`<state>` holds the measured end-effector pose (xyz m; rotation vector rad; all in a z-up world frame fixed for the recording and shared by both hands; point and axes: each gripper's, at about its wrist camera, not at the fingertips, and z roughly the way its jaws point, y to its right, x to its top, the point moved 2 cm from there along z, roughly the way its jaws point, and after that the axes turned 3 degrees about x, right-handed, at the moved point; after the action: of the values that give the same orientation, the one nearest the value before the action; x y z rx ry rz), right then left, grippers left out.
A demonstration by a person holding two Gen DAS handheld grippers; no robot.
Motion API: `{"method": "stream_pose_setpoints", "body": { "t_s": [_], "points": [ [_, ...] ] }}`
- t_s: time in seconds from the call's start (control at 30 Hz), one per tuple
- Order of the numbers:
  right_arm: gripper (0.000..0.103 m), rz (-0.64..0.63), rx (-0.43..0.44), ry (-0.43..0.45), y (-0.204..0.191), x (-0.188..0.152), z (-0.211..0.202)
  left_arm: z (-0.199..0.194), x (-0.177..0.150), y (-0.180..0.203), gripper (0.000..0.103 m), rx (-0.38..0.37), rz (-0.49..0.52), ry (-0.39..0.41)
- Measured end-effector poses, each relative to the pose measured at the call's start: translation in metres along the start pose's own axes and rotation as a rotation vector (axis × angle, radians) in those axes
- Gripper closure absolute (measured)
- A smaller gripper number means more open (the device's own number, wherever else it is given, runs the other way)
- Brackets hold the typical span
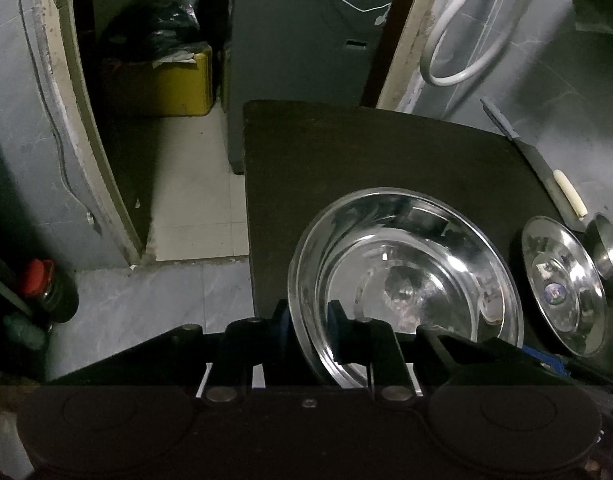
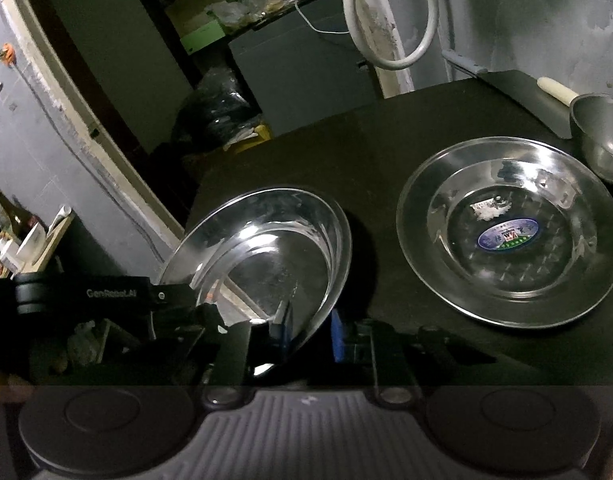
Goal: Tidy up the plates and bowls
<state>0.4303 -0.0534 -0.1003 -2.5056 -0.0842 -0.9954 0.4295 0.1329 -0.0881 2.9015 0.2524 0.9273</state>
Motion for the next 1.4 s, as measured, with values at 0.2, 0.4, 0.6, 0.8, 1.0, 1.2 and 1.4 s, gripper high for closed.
{"method": "stream_pose_setpoints", "body": {
  "t_s": [0.2,0.4,0.6,0.8,1.0,1.2,1.4],
  "points": [
    [0.080,-0.039,0.037,0.024,0.003,-0.006,-0.019,-0.017,-0.019,0.002,0.082,-0.002,-0.020,0.011],
    [0.080,-0.082,0.061,0.049,0.005,-0.014,-0.042,-0.041,-0.038,0.012,0.082,0.002,-0.023,0.047],
    [0.079,-0.124,0.076,0.080,0.008,-0.024,-0.079,-0.073,-0.057,0.031,0.082,-0.002,0.012,0.089],
    [0.078,-0.146,0.083,0.086,0.015,-0.036,-0.111,-0.094,-0.081,0.049,0.082,-0.006,0.053,0.087],
    [0.074,-0.191,0.071,0.078,0.020,-0.052,-0.135,-0.108,-0.106,0.066,0.080,-0.010,0.078,0.089],
    [0.072,-0.208,0.076,0.058,0.025,-0.069,-0.152,-0.118,-0.128,0.083,0.078,0.014,0.110,0.077],
    [0.072,-0.230,0.089,0.047,0.031,-0.083,-0.169,-0.132,-0.148,0.090,0.076,0.016,0.108,0.061]
  ]
}}
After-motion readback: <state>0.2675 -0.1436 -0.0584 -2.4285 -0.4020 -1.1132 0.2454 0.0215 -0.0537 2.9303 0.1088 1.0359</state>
